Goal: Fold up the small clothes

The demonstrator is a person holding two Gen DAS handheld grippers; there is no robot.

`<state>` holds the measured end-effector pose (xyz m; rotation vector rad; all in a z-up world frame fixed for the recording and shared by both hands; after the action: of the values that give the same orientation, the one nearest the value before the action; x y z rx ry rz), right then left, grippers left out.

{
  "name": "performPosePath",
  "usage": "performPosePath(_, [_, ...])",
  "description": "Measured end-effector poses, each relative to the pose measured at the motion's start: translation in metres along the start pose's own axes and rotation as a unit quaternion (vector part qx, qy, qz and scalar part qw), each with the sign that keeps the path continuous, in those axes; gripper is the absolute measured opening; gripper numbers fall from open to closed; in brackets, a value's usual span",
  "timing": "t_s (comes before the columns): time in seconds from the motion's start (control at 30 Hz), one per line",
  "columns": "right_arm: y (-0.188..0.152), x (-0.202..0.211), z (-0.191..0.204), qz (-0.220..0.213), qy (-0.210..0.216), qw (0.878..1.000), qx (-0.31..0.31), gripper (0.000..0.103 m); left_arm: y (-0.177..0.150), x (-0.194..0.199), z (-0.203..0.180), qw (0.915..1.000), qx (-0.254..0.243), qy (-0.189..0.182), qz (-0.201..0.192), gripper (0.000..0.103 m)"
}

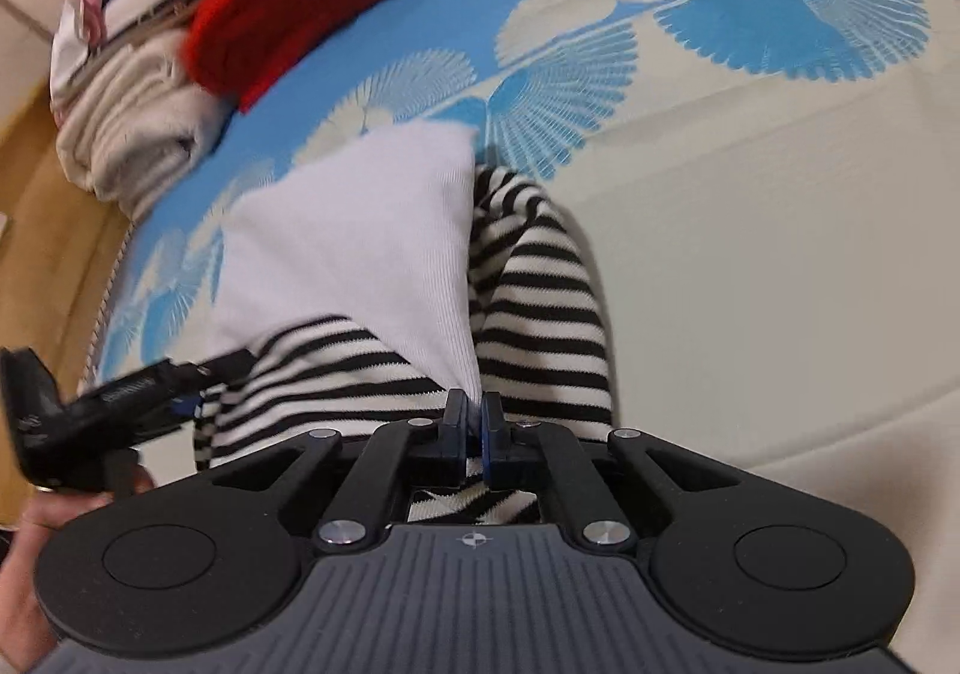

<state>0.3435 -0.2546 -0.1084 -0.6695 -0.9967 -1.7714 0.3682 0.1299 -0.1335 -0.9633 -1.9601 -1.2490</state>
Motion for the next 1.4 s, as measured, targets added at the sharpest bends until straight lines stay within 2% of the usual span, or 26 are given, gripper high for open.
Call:
performPosePath(0.1, [0.002,-0.001,0.017,-0.029,-0.019,0.999,0.038,0.012,0.0,0.031,-0.005,0.9994,-0.028,-0.005,-0.022,0.073])
performPosePath(0.13, [0.003,0.004,0.023,-0.04,-0.012,0.998,0.049,0.014,-0.002,0.039,-0.009,0.9987,-0.042,-0.013,-0.028,0.073])
performPosePath(0.2, [0.003,0.005,0.032,-0.047,0.0,0.997,0.064,0.045,-0.016,0.036,-0.014,0.9961,-0.087,-0.009,-0.006,0.073])
performPosePath(0.23, [0.002,0.004,0.033,-0.046,-0.004,0.996,0.071,0.049,-0.029,0.022,-0.011,0.9925,-0.116,0.019,0.032,0.074])
performPosePath(0.27, [0.001,0.0,0.032,-0.04,-0.014,0.996,0.079,0.047,-0.044,0.009,-0.006,0.9863,-0.142,0.05,0.067,0.074])
performPosePath(0.3, [-0.002,-0.009,0.028,-0.023,-0.032,0.995,0.089,0.046,-0.05,0.005,-0.004,0.9823,-0.157,0.065,0.078,0.075])
performPosePath(0.33, [-0.008,-0.02,0.021,0.004,-0.061,0.994,0.095,0.043,-0.049,0.008,-0.004,0.9821,-0.161,0.067,0.071,0.074])
performPosePath(0.37, [-0.013,-0.028,0.013,0.028,-0.077,0.992,0.093,0.025,-0.045,0.015,-0.005,0.9844,-0.153,0.063,0.06,0.073])
performPosePath(0.4, [-0.018,-0.034,0.005,0.05,-0.087,0.992,0.082,0.013,-0.043,0.022,-0.007,0.9864,-0.145,0.059,0.05,0.07])
performPosePath(0.43, [-0.021,-0.035,0.0,0.058,-0.091,0.991,0.073,0.012,-0.042,0.029,-0.009,0.9874,-0.143,0.056,0.039,0.07])
performPosePath(0.47, [-0.021,-0.035,-0.004,0.061,-0.098,0.991,0.07,0.007,-0.043,0.032,-0.011,0.9868,-0.15,0.053,0.03,0.07])
performPosePath(0.5, [-0.022,-0.034,-0.007,0.063,-0.104,0.99,0.073,0.004,-0.046,0.03,-0.011,0.9851,-0.159,0.055,0.037,0.07])
performPosePath(0.57, [-0.025,-0.034,-0.011,0.071,-0.118,0.987,0.081,0.004,-0.061,0.017,-0.007,0.9795,-0.17,0.078,0.075,0.074])
performPosePath(0.6, [-0.028,-0.035,-0.014,0.078,-0.129,0.985,0.083,0.004,-0.064,0.016,-0.006,0.9784,-0.171,0.086,0.079,0.075])
performPosePath(0.67, [-0.033,-0.032,-0.02,0.086,-0.149,0.982,0.081,0.005,-0.056,0.031,-0.012,0.9791,-0.165,0.104,0.058,0.075])
performPosePath(0.7, [-0.033,-0.026,-0.02,0.077,-0.153,0.982,0.079,0.006,-0.052,0.044,-0.015,0.9799,-0.16,0.114,0.034,0.075])
performPosePath(0.73, [-0.029,-0.014,-0.018,0.053,-0.158,0.983,0.077,0.008,-0.049,0.058,-0.02,0.9806,-0.157,0.118,0.005,0.078])
performPosePath(0.77, [-0.025,-0.001,-0.015,0.023,-0.157,0.984,0.078,0.018,-0.048,0.075,-0.026,0.9808,-0.153,0.119,-0.025,0.079])
performPosePath(0.8, [-0.02,0.015,-0.009,-0.012,-0.149,0.985,0.083,0.034,-0.049,0.088,-0.032,0.9801,-0.151,0.122,-0.043,0.085])
performPosePath(0.83, [-0.015,0.035,0.0,-0.051,-0.138,0.985,0.095,0.042,-0.052,0.101,-0.038,0.9784,-0.153,0.126,-0.06,0.088])
performPosePath(0.9, [-0.015,0.069,0.016,-0.113,-0.129,0.977,0.13,0.065,-0.062,0.123,-0.054,0.9731,-0.169,0.132,-0.084,0.088])
performPosePath(0.97, [-0.024,0.098,0.028,-0.159,-0.128,0.966,0.162,0.08,-0.074,0.14,-0.07,0.9693,-0.181,0.133,-0.1,0.089])
performPosePath(1.1, [-0.058,0.136,0.041,-0.195,-0.11,0.961,0.163,0.088,-0.108,0.162,-0.094,0.9698,-0.171,0.126,-0.118,0.089])
performPosePath(1.2, [-0.084,0.157,0.045,-0.216,-0.08,0.964,0.136,0.094,-0.133,0.164,-0.096,0.9753,-0.136,0.131,-0.115,0.089])
performPosePath(1.3, [-0.107,0.162,0.047,-0.209,-0.077,0.968,0.117,0.095,-0.154,0.167,-0.096,0.9805,-0.106,0.129,-0.103,0.089])
performPosePath(1.4, [-0.126,0.162,0.05,-0.206,-0.091,0.966,0.125,0.096,-0.167,0.171,-0.096,0.983,-0.087,0.128,-0.099,0.089])
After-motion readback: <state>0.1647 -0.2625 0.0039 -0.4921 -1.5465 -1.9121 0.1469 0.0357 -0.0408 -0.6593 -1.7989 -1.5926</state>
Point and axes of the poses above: each gripper's, at about its wrist camera, not at the fingertips, and x roughly against the way its jaws point, z to its left, y to its top, the point moved 7 cm from there along -x, roughly the way its jaws point, and after that the axes turned 2 degrees about -x, right-handed, at the moved point
